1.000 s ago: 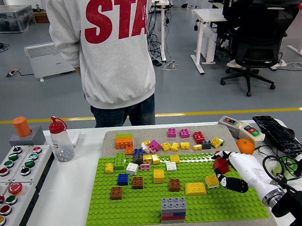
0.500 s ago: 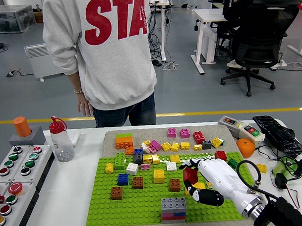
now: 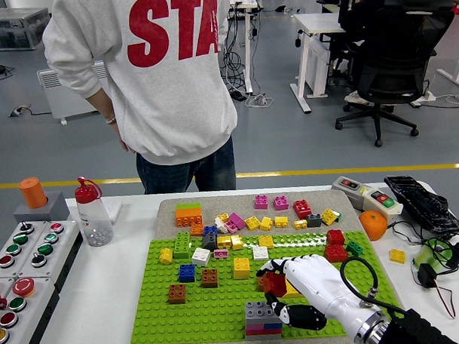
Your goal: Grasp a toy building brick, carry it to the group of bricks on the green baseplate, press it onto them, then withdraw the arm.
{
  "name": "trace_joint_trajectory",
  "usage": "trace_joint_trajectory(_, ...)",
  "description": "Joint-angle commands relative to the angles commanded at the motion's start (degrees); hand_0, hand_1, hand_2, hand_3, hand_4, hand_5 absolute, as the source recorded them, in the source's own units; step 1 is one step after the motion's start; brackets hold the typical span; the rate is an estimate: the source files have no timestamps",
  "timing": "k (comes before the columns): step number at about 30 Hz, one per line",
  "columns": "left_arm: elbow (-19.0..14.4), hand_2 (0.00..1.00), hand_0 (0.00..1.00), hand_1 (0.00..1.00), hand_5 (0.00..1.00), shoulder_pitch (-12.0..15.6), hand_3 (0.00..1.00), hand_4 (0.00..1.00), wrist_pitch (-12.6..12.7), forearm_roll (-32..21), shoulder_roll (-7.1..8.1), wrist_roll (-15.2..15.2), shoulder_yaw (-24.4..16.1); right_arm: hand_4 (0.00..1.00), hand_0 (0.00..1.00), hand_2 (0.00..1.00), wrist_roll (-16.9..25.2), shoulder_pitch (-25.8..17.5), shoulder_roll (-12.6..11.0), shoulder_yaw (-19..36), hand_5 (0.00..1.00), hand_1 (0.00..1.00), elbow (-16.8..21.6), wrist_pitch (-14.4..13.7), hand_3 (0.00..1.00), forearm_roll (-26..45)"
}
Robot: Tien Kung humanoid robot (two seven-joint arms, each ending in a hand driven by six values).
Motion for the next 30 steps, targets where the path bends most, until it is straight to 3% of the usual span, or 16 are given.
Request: trace_joint_trajectory(30, 0.0, 0.707, 0.657, 0.682, 0.998, -0.2, 0.577, 0.296, 0.0, -0.1, 0.09, 0.0, 0.1, 0.487, 0.561, 0.632, -1.6, 4.6, 2.1, -7.1, 0.145, 0.650, -3.4, 1.5, 0.703, -3.9)
